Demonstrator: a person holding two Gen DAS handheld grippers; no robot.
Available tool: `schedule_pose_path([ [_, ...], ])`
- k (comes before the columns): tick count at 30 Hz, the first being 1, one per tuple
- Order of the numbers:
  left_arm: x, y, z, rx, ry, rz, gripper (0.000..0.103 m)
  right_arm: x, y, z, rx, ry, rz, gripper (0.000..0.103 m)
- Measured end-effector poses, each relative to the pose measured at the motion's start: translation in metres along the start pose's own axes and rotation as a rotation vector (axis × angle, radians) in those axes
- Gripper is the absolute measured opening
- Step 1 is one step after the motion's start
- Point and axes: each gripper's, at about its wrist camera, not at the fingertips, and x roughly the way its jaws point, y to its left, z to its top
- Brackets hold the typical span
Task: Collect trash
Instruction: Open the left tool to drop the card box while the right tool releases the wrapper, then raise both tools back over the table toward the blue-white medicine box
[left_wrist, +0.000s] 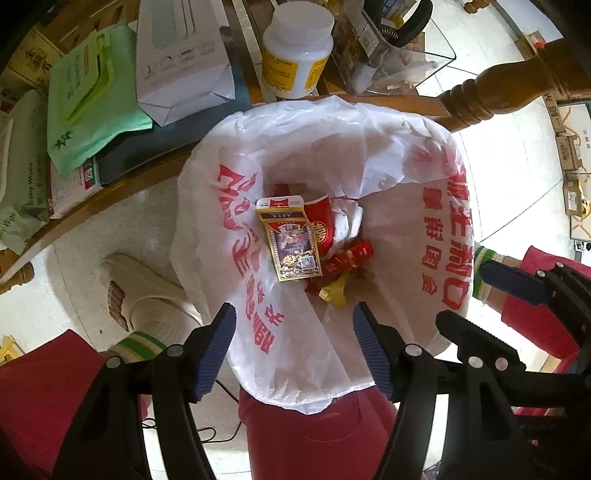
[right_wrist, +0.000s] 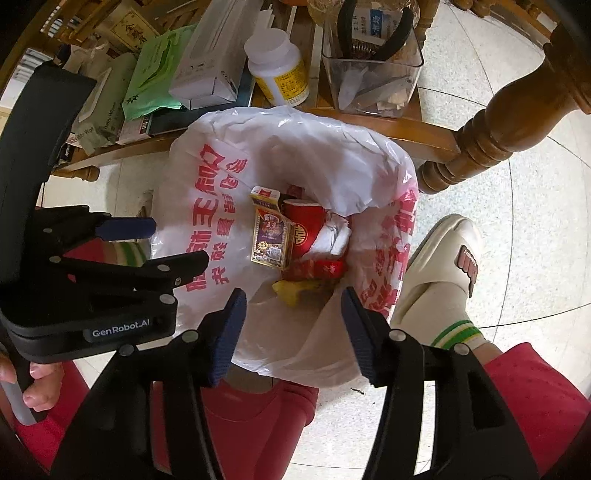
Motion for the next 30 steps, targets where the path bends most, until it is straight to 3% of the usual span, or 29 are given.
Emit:
schedule_pose_path([
  [12, -0.025, -0.013, -0.018, 0.050, -0.051, 0.064, 0.070, -0.027, 0.010, -0.011, -0.017, -0.053, -0.005, 0.053],
  [19, -0.068, -0.021, -0.043, 0.082, -0.129, 0.080, 0.073, -0.074, 0.023, -0.034, -0.045, -0.129, 0.030, 0.053],
  [25, -0.154, -0.022, -0.088, 0.124, -0.215, 0.019, 0.077, -0.163, 0.038, -0.061, -0.136, -0.252, 0.094, 0.073],
  [28, -0.222, -0.020, -0.103, 0.168, -0.315, 0.009, 0.079, -0.216, 0.039, -0.065, -0.186, -0.306, 0.129, 0.080],
  [30, -0.267, -0.019, -0.107, 0.202, -0.392, 0.026, 0.087, -0.256, 0.040, -0.064, -0.235, -0.344, 0.131, 0.084],
])
